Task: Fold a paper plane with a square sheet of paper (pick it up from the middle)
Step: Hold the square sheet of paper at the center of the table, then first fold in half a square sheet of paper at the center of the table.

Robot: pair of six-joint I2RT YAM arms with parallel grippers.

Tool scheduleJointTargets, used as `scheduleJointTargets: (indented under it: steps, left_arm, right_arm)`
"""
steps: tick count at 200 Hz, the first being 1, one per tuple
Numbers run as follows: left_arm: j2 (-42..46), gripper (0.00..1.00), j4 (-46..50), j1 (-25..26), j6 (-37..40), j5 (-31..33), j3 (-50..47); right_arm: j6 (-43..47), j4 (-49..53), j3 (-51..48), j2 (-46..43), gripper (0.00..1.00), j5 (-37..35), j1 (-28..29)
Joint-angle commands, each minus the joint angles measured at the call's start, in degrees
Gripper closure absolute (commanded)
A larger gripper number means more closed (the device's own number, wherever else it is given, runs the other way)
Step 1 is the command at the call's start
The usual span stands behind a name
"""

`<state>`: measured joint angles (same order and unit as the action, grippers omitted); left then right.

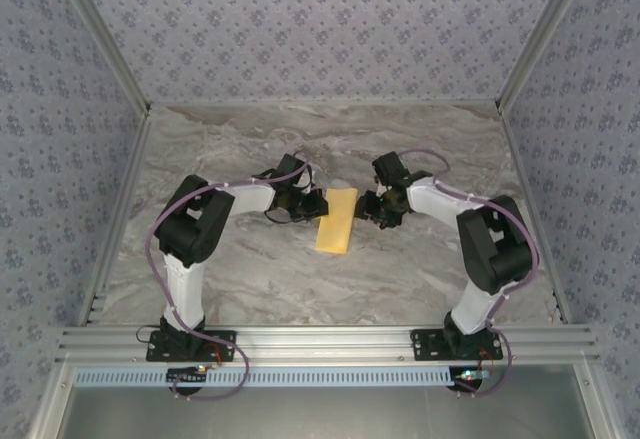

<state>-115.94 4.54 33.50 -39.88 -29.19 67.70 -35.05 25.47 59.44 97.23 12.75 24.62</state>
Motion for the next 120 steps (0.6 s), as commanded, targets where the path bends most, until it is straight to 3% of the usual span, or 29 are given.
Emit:
scheduleJointTargets:
  steps: [1, 12, 39, 62, 120]
  left_arm:
    - [-4.81, 0.93, 7.42, 0.34, 1.38, 5.42, -2.12]
    - [-4.77, 0.93, 7.59, 0.34, 1.30, 5.93, -2.37]
    - [-4.91, 0.95, 7.57, 0.34, 0.95, 6.25, -2.75]
    - [-4.94, 0.98, 7.67, 0.34, 0.53, 6.73, -3.04]
    - [-5.46, 1.00, 9.15, 0.34, 0.59, 7.47, -3.12]
  right_arm:
    - [0.72, -1.71, -0.38, -3.62, 0.50, 0.27, 1.56]
    - [0.75, -3.28, 0.49, -2.98, 0.57, 2.23, 2.88]
    - [-0.53, -6.43, 2.89, 1.14, 0.84, 4.26, 5.47]
    - [-2.76, -9.26, 3.47, 5.47, 0.99, 4.93, 5.41]
    - [-3.54, -13.40, 5.25, 11.95, 1.00, 8.77, 5.10]
